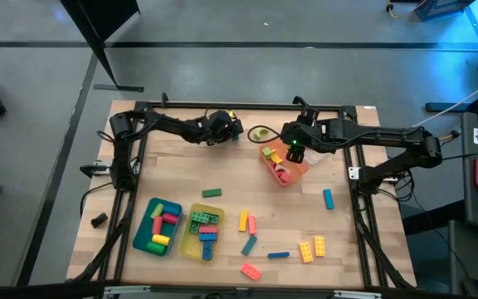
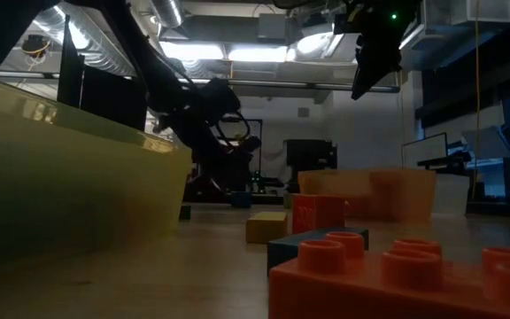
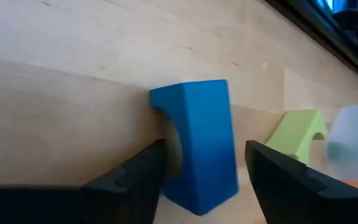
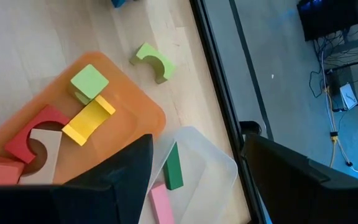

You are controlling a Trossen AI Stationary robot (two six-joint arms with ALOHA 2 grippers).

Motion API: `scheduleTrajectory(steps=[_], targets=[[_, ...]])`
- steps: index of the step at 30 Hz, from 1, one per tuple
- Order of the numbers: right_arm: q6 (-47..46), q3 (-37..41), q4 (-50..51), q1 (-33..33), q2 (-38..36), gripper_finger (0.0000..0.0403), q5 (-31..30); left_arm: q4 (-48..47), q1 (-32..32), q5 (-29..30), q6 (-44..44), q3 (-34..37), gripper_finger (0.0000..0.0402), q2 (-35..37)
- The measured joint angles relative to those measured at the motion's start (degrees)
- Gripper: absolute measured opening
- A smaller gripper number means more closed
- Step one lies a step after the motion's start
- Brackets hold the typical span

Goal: Sort blocks by size
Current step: Put the blue arch block into the orange bin

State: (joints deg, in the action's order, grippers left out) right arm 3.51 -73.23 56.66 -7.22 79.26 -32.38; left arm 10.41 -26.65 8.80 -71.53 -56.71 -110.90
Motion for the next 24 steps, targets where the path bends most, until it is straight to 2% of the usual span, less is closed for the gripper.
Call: scheduleTrajectory(steps=[8, 14, 20, 24], targets=[[0.0, 0.0, 0.7, 0.0, 0.0, 0.0255, 0.0, 2.9, 0.1, 0.0, 2.4, -0.7, 0.0201, -2.4], [0.0, 0.0, 1.6, 0.0, -0.8, 0.0255, -0.1, 3.6, 0.8, -0.3, 8.8, -0.6, 0.0123, -2.2], [-2.4, 0.0, 3.9, 0.0, -5.5, 0.0255, 0.0, 10.4, 2.0, -1.0, 16.4, -0.5, 0.0031, -2.2], [-6.7, 0.0, 6.6, 0.0, -9.7, 0.0255, 0.0, 14.7, 2.8, -2.2, 19.3, -0.6, 0.0026, -1.1]])
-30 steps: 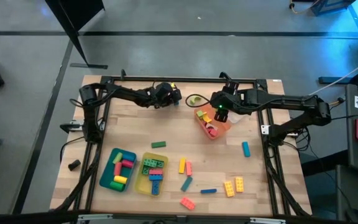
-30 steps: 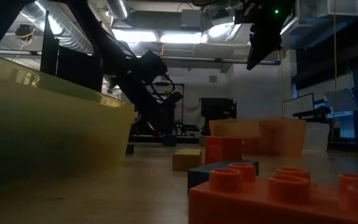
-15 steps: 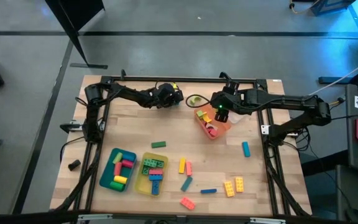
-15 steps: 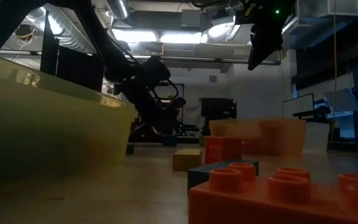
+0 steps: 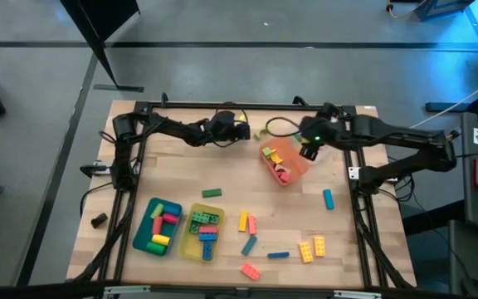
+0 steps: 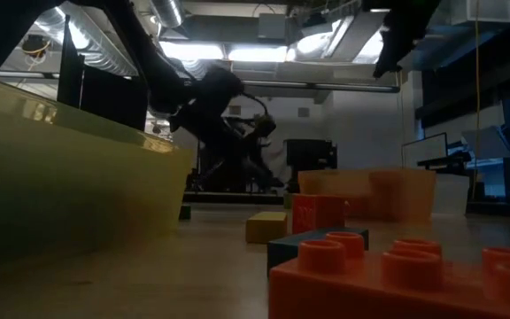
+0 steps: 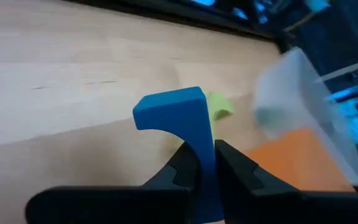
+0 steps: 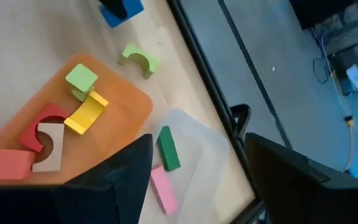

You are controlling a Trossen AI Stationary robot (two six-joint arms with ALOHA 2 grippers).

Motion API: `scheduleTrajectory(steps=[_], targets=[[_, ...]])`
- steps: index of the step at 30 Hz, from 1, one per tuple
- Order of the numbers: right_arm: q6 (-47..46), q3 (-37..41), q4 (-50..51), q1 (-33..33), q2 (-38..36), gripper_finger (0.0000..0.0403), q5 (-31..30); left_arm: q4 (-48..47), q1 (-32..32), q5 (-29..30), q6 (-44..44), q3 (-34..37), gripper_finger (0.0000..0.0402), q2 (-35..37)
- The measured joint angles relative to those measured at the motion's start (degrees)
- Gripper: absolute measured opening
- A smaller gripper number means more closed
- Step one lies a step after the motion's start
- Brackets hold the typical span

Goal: Sort blocks by size
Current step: Put the blue arch block into the orange bin

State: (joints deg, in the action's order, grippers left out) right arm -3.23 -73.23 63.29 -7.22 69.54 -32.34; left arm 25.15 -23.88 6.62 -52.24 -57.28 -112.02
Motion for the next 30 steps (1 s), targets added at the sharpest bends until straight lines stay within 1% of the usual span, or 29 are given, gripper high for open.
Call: scheduleTrajectory(steps=[5, 7, 10, 13, 17, 19, 23, 27, 30], targets=[[-7.4, 0.0, 2.2, 0.1, -4.1, 0.0255, 2.5, 2.7, 1.9, -1.1, 1.7, 0.0, 0.0033, 2.7], [-9.4, 0.0, 2.1, 0.1, -5.0, 0.0255, 3.9, 7.1, 3.4, -1.5, 2.3, 0.0, 0.0035, 3.1], [-10.3, 0.0, 1.6, 0.1, -5.3, 0.0255, 4.0, 15.4, 6.4, -1.8, 3.5, 0.0, 0.0027, 3.1], [-10.3, 0.0, 0.6, 0.1, -4.9, 0.0255, 4.0, 19.4, 9.4, -0.4, 7.5, -0.1, 0.0026, 3.2], [-10.4, 0.0, -1.8, 0.1, -3.9, 0.0255, 4.1, 20.1, 13.1, 3.5, 14.5, 0.0, 0.0043, 3.0], [-10.4, 0.0, -3.0, 0.1, -3.4, 0.0255, 4.3, 20.3, 14.6, 5.7, 16.6, -0.1, 0.0051, 2.4], [-10.3, 0.0, -4.8, 0.1, -2.4, 0.0255, 4.5, 21.0, 16.5, 9.8, 19.6, 0.0, 0.0052, 0.2], [-10.2, 0.0, -6.4, 0.1, -1.7, 0.0255, 4.6, 21.0, 16.6, 10.8, 19.2, -0.6, 0.0045, -3.0], [-10.2, 0.0, -7.1, 0.1, -1.0, 0.0255, 4.6, 20.8, 16.1, 10.8, 18.8, -3.5, 0.0045, -6.2]])
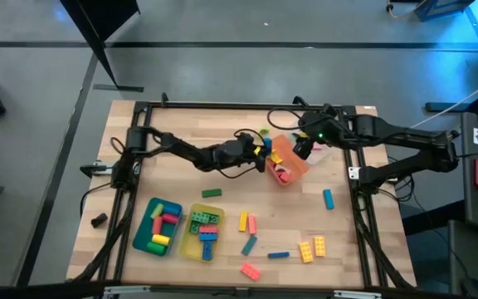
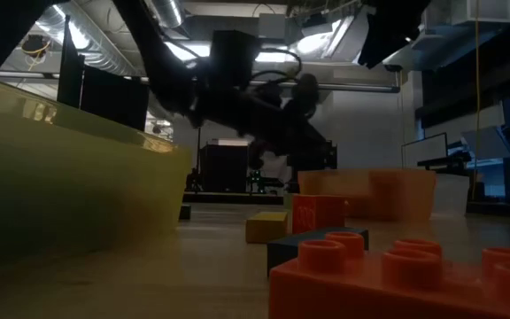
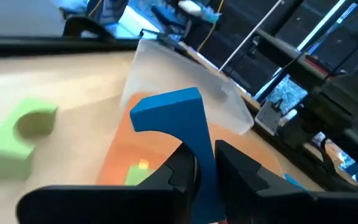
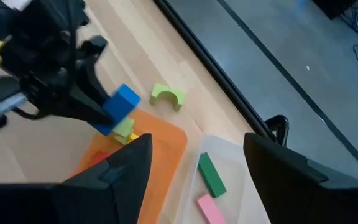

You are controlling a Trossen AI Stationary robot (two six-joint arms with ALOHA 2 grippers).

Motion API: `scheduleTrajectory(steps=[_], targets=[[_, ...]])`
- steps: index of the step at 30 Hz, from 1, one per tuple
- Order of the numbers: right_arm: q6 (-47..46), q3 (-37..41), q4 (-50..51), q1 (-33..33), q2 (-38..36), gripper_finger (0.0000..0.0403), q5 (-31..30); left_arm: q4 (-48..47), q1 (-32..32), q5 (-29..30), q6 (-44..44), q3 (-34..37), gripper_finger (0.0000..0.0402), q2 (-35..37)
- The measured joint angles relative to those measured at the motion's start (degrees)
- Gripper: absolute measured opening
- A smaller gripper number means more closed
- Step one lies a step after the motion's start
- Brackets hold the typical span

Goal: Sort blocks by size
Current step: Put the blue arch block into the orange bin, then put the light green arch block into the orange bin

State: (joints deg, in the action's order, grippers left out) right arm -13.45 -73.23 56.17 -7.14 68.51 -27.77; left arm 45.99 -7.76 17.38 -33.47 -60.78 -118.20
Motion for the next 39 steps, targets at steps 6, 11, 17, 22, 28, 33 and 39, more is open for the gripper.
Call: scheduleTrajectory(steps=[6, 11, 17, 22, 28, 33, 39], targets=[[0.1, 0.0, -0.7, 0.0, 1.0, 0.0255, 0.1, -0.7, -0.6, -1.9, 3.2, -8.2, 0.0058, -6.2], [0.2, 0.0, -0.7, 0.0, 1.4, 0.0255, 0.4, -1.0, -0.5, -6.0, 6.0, -10.1, 0.0072, -7.1], [0.3, 0.0, -0.8, 0.0, 1.9, 0.0255, 0.4, -2.3, -0.8, -7.4, 5.8, -10.1, 0.0114, -7.0], [0.3, 0.0, -0.8, 0.0, 1.9, 0.0255, 0.4, -2.7, -1.3, -8.2, 4.9, -10.1, 0.0152, -6.7], [0.4, 0.0, -0.8, 0.0, 1.9, 0.0255, 0.4, -4.6, -2.0, -12.7, 3.5, -10.1, 0.0165, -5.3], [1.6, 0.0, -0.9, 0.0, 1.9, 0.0255, 0.4, -5.0, -3.3, -17.5, 6.5, -9.2, 0.0153, -2.3], [5.9, 0.0, -2.0, -0.7, 1.9, 0.0255, 3.0, -4.7, -3.7, -17.9, 16.7, -2.7, 0.0146, 7.9]])
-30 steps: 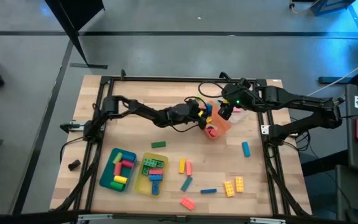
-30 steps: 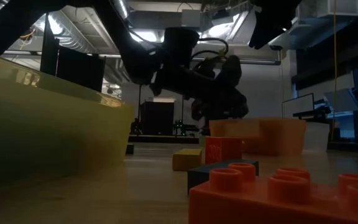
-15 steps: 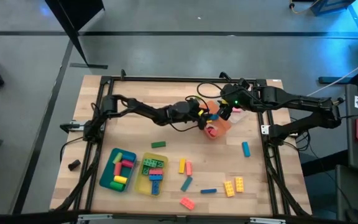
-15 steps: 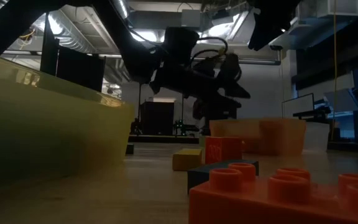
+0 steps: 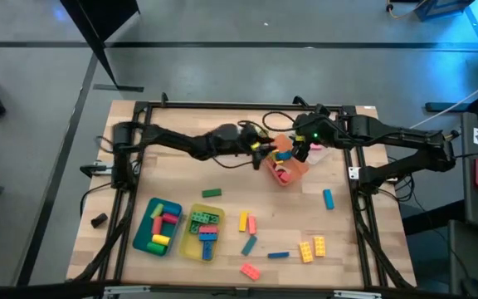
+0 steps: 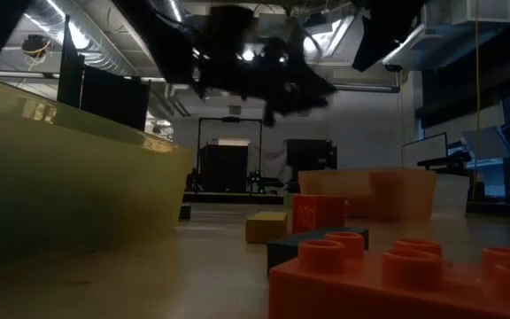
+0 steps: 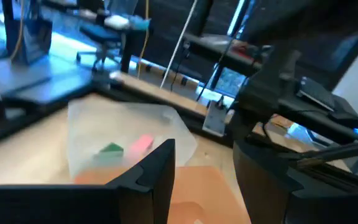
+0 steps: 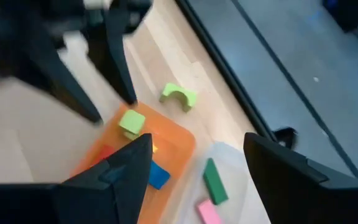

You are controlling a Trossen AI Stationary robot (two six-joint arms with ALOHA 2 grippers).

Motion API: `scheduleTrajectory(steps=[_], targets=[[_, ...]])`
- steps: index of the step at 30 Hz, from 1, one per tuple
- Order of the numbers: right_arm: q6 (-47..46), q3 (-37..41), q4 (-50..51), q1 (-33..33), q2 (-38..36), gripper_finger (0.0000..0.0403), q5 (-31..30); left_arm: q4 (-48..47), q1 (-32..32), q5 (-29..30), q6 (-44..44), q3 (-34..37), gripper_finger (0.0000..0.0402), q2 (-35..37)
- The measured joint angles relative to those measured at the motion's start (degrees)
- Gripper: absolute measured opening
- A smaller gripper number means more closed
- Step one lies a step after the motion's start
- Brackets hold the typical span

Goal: Sort blocks by size
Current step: Put the light green arch block into the orange bin

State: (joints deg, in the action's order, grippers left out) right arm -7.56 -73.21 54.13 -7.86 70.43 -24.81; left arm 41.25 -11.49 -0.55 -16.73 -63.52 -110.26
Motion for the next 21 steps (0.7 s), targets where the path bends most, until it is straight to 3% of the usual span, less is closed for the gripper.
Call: scheduleTrajectory(steps=[7, 15, 21], targets=[[5.4, 0.0, -4.6, -7.1, 3.3, 0.0255, 8.6, -0.1, -1.6, 3.5, 6.7, 14.7, 0.0145, 18.1], [20.7, 0.0, -14.5, -16.6, 14.9, 0.0255, 22.9, -0.3, -1.7, 5.9, 7.4, 35.8, 0.0145, 39.4], [33.2, 0.0, -22.7, -20.4, 24.9, 0.0255, 25.1, -0.2, -1.6, 5.8, 3.6, 46.9, 0.0145, 51.2]])
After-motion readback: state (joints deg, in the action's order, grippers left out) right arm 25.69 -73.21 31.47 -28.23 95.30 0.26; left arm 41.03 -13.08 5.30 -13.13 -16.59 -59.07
